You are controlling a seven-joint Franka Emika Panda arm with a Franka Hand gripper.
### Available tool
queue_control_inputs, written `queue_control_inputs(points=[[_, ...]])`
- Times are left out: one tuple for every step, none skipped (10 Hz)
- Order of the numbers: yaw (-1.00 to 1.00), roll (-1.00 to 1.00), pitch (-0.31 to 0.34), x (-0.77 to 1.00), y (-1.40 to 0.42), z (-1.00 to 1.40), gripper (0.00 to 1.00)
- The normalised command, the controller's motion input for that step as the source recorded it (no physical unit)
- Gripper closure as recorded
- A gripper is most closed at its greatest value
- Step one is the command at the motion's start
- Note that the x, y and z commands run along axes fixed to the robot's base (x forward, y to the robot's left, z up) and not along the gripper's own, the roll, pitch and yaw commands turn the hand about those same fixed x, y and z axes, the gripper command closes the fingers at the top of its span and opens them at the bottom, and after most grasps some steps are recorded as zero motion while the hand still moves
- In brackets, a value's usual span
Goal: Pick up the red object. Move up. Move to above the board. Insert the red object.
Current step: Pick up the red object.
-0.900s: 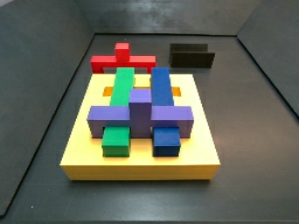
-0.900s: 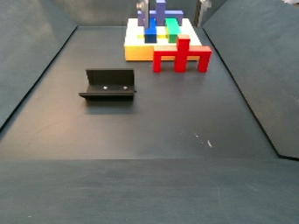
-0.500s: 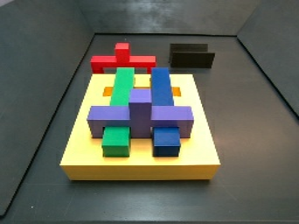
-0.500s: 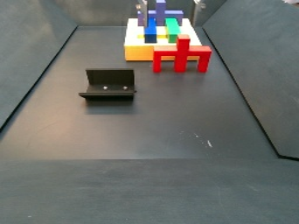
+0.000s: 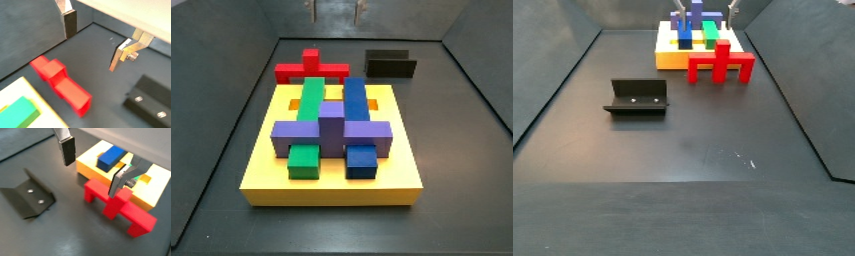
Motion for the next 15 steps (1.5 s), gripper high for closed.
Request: queue_control_inputs(points=[[0.11,0.04,-0.056,-0.13,-0.27,-0.14,0.0],[0.11,0.01,-0.117,-0.25,-0.27,-0.19,0.0],[0.01,0.0,-0.143,-0.39,-0.21,-0.25,0.0],[0.11,0.01,-0.134,-0.41,-0.23,-0.21,0.0],[0.11,0.02,-0.107,-0.33,-0.19,-0.18,0.0],[0.0,0.04,-0.049,-0.17,-0.16,-0.23,0.0],[0.01,0.04,-0.016,-0.01,-0.15,-0.23,0.0],[0.01,0.04,0.0,0.0,-0.08,-0.28,0.0],[0.0,0.07,0.001,0.0,-0.07,-0.33,0.0],[0.0,0.12,0.044,0.0,-0.05,-0.37,0.0],[0.0,0.14,0.06,0.0,-0.03,-0.31,0.0],[0.0,0.11,0.037,0.0,-0.02,-0.31,0.0],[0.0,0.05,0.0,-0.18,-0.04,-0.25,0.0],[0.0,0.01,0.0,-0.23,-0.01,-0.18,0.0],[0.13,0.0,-0.029,-0.19,0.0,-0.12,0.0]])
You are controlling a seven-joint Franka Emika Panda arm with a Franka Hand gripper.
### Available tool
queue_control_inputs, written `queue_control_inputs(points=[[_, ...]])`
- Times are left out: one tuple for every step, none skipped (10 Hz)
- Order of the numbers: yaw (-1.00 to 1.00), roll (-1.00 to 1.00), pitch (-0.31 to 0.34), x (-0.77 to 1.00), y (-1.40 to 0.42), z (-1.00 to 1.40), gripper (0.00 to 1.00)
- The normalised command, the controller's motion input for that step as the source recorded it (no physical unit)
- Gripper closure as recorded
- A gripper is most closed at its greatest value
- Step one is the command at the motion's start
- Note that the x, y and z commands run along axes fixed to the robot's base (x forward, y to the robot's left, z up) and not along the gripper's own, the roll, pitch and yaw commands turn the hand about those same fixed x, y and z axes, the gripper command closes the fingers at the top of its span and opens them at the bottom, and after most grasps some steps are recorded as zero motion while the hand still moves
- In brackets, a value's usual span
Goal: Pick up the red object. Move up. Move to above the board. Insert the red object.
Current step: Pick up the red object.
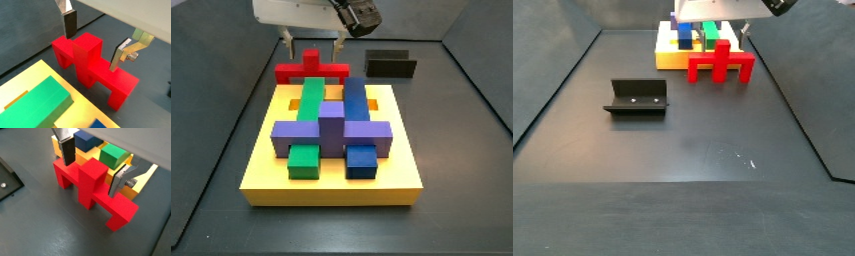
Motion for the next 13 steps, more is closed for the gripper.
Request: queue_control_inputs(points=[[0.19,0.0,-0.024,-0.13,0.0,-0.1,0.0],[0.17,0.0,-0.027,-0.1,0.0,-0.08,0.0],[0.13,0.01,-0.014,-0.13,-0.09,-0.11,0.0],[0.11,0.0,-0.009,-0.1,-0.08,-0.08,0.0],[0.0,0.0,0.0,-0.08,-0.07,-0.06,0.0],[0.0,0.0,-0.007,-0.1,-0.11,-0.05,0.0],[0.0,0.0,-0.004,-0.05,-0.03,-0.03,0.0],[0.0,0.0,0.0,0.03,0.0,0.0,0.0],[0.0,0.0,0.003,0.07,0.05,0.09,0.0],[0.0,0.0,0.0,0.07,0.03,0.07,0.0],[0.0,0.0,0.0,0.01,0.0,0.02,0.0],[0.0,0.0,0.0,0.0,0.02,0.0,0.0],[0.0,0.0,0.0,0.0,0.02,0.0,0.0]])
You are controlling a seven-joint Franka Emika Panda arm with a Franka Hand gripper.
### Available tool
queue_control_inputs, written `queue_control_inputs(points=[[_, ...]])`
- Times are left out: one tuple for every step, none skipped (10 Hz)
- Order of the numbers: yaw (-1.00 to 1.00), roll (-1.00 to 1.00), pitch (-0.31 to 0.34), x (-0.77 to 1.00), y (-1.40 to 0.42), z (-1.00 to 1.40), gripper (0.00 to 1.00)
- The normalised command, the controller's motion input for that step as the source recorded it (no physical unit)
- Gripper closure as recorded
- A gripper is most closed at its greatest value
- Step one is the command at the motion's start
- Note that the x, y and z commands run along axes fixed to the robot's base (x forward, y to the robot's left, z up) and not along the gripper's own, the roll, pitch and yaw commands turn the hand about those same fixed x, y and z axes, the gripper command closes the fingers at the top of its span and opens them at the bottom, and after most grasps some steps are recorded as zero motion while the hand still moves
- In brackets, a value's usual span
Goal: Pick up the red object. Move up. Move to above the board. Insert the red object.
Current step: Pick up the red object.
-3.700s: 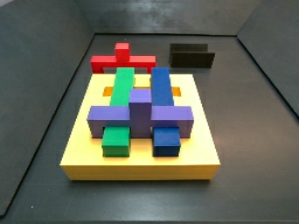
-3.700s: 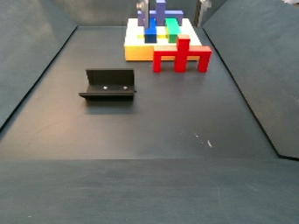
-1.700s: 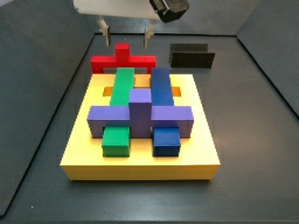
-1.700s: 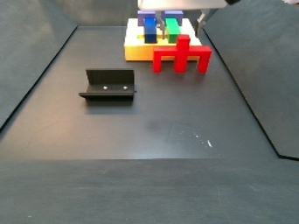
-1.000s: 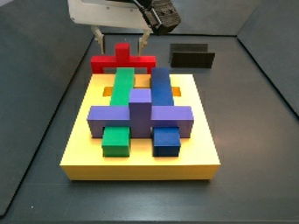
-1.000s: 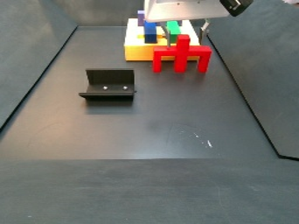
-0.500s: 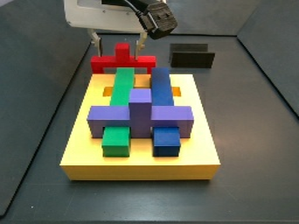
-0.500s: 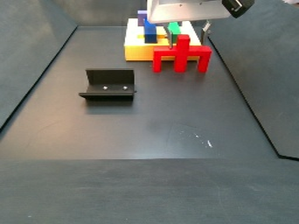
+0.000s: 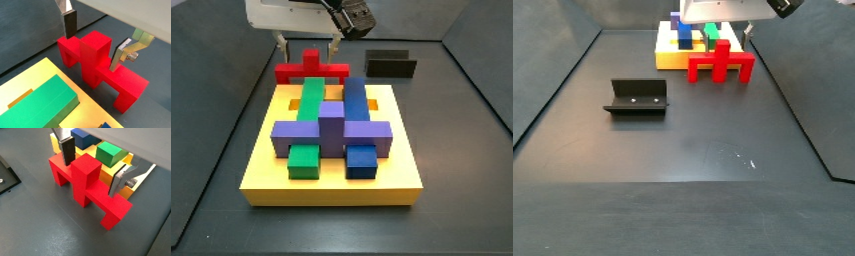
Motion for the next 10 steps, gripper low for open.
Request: queue_control_inputs(points=[[0.0,-0.03,-0.019,0.0,0.05,0.0,0.0],[0.0,-0.03,-0.016,0.0,0.07,0.0,0.0],[0.0,0.0,-0.006,0.0,0.02,0.0,0.0],[0.0,0.0,0.0,0.0,0.0,0.0,0.0],[0.0,0.0,0.0,0.0,0.0,0.0,1.0],[0.0,0.0,0.0,0.0,0.0,0.0,1.0],[0.0,0.0,0.0,0.0,0.0,0.0,1.0],[0.0,0.0,0.0,0.0,0.0,0.0,1.0],[0.0,0.0,0.0,0.0,0.0,0.0,1.0],[0.0,0.0,0.0,0.0,0.0,0.0,1.0]])
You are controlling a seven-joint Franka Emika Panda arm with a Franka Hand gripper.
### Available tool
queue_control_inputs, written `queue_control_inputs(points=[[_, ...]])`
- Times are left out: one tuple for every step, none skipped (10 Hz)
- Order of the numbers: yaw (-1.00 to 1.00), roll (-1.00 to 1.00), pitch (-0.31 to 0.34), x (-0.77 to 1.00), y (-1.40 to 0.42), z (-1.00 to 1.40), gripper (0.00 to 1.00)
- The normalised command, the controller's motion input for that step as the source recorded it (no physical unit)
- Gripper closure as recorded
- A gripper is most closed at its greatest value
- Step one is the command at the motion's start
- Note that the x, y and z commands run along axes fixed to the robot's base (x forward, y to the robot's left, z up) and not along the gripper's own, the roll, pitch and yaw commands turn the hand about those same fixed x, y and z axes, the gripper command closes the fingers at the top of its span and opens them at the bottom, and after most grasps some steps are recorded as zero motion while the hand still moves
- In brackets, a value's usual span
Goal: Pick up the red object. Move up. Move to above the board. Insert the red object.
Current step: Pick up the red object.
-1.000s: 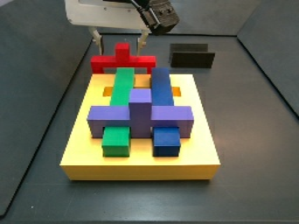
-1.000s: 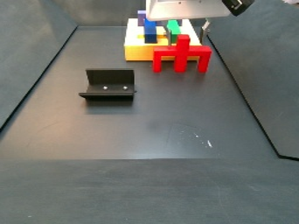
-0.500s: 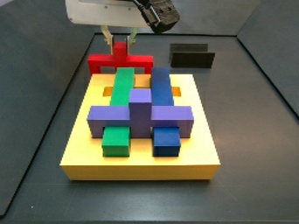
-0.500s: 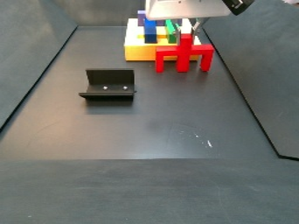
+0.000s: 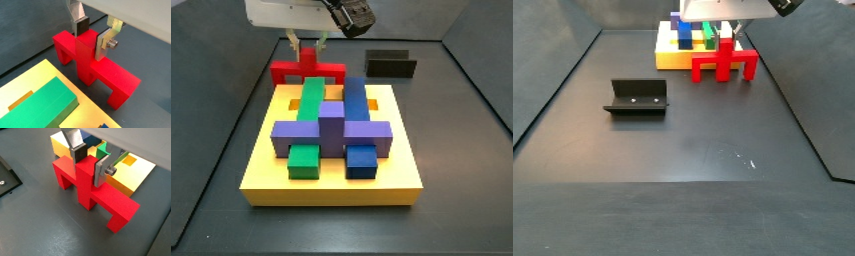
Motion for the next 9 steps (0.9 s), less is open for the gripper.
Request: queue_control_inputs(points=[[0.0,0.0,0.0,0.0,0.0,0.0,1.0],[0.0,0.0,0.0,0.0,0.0,0.0,1.0],[0.0,0.0,0.0,0.0,0.0,0.0,1.0],[0.0,0.0,0.0,0.0,0.0,0.0,1.0],[0.0,0.0,0.0,0.0,0.0,0.0,1.0],[0.0,0.0,0.0,0.0,0.0,0.0,1.0],[0.0,0.0,0.0,0.0,0.0,0.0,1.0],[0.0,0.0,0.0,0.0,0.0,0.0,1.0],[0.0,0.0,0.0,0.0,0.0,0.0,1.0]])
